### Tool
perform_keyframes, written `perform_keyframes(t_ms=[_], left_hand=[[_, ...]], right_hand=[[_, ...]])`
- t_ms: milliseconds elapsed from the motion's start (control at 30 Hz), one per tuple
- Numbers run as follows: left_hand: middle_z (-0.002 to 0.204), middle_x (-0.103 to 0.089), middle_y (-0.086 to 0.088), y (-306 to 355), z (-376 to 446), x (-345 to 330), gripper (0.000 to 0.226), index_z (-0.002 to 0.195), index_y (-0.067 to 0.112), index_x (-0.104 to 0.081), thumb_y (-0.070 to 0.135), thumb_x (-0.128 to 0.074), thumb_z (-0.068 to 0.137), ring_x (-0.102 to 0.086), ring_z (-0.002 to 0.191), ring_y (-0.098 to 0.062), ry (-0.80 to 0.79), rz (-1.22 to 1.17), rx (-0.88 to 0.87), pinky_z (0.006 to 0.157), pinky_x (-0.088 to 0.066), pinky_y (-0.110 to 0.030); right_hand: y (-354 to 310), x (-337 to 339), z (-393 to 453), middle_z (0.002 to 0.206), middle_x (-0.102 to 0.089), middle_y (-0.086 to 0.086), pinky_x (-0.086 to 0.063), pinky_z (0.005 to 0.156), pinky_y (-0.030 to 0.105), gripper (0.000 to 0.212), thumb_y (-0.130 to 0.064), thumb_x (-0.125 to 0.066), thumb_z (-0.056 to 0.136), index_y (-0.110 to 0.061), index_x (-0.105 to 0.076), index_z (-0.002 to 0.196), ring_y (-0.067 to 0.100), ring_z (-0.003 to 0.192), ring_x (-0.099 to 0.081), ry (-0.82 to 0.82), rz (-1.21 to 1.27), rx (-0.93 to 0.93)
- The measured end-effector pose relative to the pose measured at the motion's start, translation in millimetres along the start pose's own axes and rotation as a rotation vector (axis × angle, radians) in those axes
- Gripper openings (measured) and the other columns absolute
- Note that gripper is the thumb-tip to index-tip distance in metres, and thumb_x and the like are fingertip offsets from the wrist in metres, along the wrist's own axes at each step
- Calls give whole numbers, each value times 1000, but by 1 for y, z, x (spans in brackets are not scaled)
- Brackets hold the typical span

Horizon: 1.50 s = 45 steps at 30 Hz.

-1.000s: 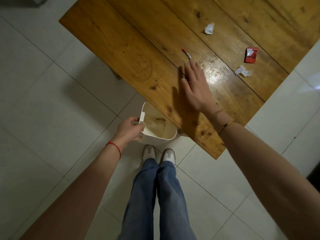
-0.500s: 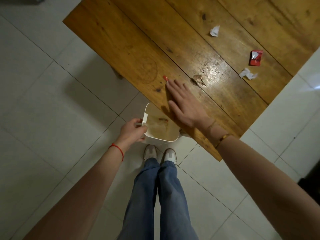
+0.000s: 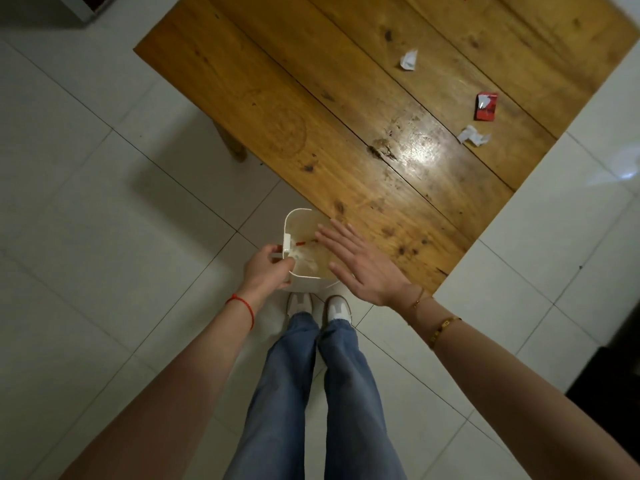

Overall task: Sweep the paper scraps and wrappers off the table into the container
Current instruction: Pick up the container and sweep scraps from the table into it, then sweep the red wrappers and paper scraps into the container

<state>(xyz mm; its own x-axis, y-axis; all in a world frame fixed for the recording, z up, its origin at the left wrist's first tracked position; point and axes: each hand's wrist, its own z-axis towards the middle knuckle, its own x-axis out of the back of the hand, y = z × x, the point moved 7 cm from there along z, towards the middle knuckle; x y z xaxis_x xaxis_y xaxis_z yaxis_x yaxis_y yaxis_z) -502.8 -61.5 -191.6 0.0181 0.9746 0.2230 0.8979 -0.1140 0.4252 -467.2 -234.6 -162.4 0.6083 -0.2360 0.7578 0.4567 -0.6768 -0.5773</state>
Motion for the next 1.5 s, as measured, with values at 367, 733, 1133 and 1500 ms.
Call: perform_keyframes(t_ms=[367,733,1133,1500], left_hand=[[102,-60,0,-36,-73,-45,41,125,11,-56,5,-59,85,-63,90,-21,58,75,-7,77,-60,-36],[86,-63,0,-56,-163,-165,31,110,12,-60,1,-57,81,-65,70,-20,88,-14,12,68,-62,-37],[121,-65,-16,-32,-200,-279,47,127,10,-57,5,-57,80,-70,98,-32,55,-200,-5,74,-63,-40],[124,-61,-12,23,-171,-340,46,125,17,-54,7,-58,81,-66,105,-30,45,-299,-3,82,-61,-44]], right_hand=[[25,47,-80,154,-41,-1,-18,122,35,45,-31,-33,106,-18,-40,148,14,149,-21,270,202,-184],[71,98,-217,152,-43,-5,-22,119,32,43,-33,-36,105,-24,-41,147,11,147,-25,345,207,-170],[139,142,-289,153,-41,-5,-21,121,37,47,-38,-32,104,-23,-40,148,13,148,-23,330,182,-153],[193,177,-254,156,-38,-3,-19,123,39,49,-39,-31,104,-21,-37,150,15,149,-24,260,130,-132]])
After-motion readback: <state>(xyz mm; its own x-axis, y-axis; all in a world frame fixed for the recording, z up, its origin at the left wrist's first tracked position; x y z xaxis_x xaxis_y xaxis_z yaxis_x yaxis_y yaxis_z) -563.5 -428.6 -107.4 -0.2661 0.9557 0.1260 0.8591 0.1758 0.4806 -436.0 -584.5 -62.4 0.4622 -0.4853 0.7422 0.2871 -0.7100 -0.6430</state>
